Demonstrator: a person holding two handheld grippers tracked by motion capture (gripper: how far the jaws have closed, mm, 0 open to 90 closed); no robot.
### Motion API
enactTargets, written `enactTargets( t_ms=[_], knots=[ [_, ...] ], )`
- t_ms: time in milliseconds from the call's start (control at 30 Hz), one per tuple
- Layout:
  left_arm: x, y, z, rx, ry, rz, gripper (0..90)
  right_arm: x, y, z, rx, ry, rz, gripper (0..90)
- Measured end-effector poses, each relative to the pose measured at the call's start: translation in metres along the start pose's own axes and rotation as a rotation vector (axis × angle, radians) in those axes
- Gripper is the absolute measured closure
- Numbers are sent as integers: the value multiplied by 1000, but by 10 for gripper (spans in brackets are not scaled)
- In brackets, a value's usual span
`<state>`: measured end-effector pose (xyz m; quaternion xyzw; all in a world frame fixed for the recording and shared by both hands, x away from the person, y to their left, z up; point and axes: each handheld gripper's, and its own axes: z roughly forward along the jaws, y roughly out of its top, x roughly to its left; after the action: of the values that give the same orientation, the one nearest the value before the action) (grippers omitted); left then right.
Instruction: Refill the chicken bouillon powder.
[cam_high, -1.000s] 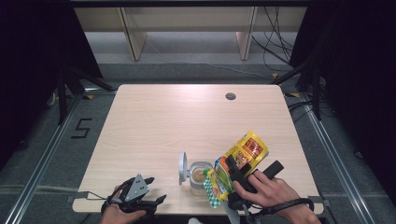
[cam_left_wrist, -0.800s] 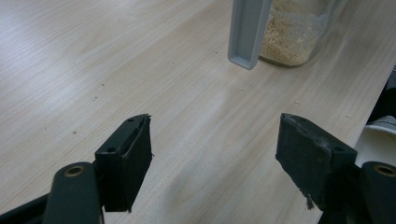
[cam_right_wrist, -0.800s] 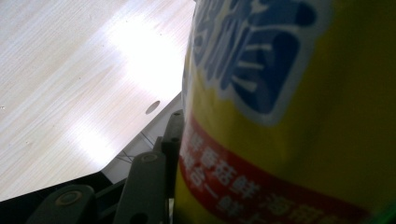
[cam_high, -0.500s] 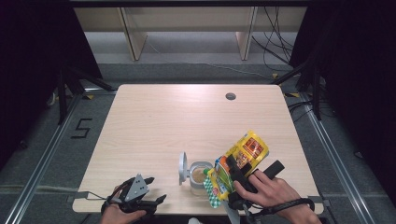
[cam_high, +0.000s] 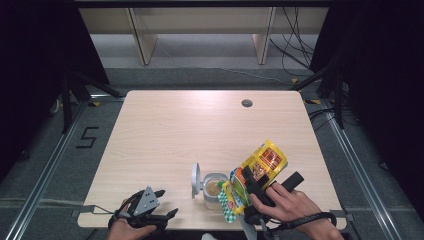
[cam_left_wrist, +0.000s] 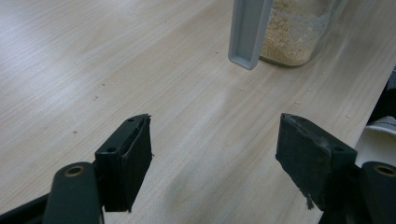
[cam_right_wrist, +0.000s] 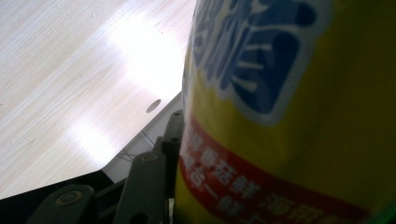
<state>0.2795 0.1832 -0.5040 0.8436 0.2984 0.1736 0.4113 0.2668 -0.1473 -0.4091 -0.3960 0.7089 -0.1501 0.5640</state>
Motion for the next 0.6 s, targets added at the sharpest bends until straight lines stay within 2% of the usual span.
enactTargets(
  t_ms=[67, 100, 167, 233, 300, 333, 433, 500, 533, 600],
  knots=[
    [-1, 0, 0, -5, -5, -5, 260, 0, 0, 0, -3, -1, 4, 637],
    [-2, 0, 1, -19, -5, -20, 261, 0, 0, 0, -2, 0, 6, 637],
    [0, 0, 0, -7, 7, 6, 260, 1, 0, 0, -3, 0, 4, 637],
    [1, 0, 0, 3, 6, 9, 260, 1, 0, 0, -4, -1, 2, 637],
    [-1, 0, 1, -12, -6, -12, 261, 1, 0, -1, 3, 2, 6, 637],
    [1, 0, 0, 7, 5, 8, 261, 0, 0, 0, -3, -1, -6, 637],
    [0, 0, 0, 2, 9, 7, 261, 1, 0, 0, 4, 4, 7, 637],
    [0, 0, 0, 4, 4, 4, 261, 0, 0, -1, 7, 4, 5, 637],
    [-2, 0, 1, -19, -6, -22, 261, 0, 0, -1, 5, 4, 4, 637],
    [-2, 0, 1, -17, -6, -18, 261, 0, 0, -1, 6, 4, -5, 637]
  ],
)
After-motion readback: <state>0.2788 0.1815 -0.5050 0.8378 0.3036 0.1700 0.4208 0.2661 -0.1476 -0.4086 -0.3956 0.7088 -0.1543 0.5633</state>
